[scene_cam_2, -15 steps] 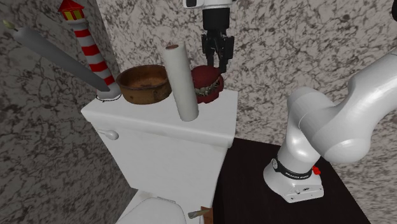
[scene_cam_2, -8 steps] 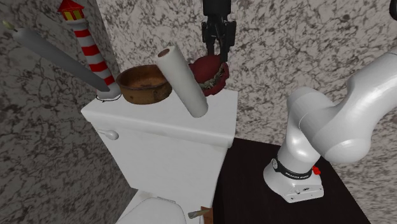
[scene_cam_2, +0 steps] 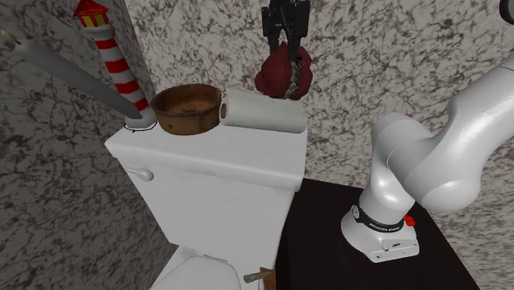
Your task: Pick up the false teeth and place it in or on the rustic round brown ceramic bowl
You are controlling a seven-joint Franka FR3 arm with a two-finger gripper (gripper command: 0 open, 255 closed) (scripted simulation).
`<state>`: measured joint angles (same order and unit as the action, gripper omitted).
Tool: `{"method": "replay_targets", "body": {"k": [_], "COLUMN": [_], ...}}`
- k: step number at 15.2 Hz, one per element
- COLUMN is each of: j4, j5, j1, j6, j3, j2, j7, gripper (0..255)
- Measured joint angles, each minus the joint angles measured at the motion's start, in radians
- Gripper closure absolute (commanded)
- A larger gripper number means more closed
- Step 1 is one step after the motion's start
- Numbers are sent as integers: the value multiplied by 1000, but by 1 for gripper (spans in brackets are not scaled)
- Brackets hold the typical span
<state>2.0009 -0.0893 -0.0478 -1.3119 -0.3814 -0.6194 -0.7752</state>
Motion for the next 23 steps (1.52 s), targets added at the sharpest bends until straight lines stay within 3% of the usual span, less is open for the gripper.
{"method": "replay_targets", "body": {"k": [8,13,19,23], "j4": [-149,-327,-656,-965], "j5": [16,56,166,303], "j1": [-13,-42,-52,15], "j6": [97,114,169,269], "j3": [1,-41,-133,-190], "j2": [53,222,528,778], "j7": [-2,-30,-105,-160], "gripper": [255,255,255,255]}}
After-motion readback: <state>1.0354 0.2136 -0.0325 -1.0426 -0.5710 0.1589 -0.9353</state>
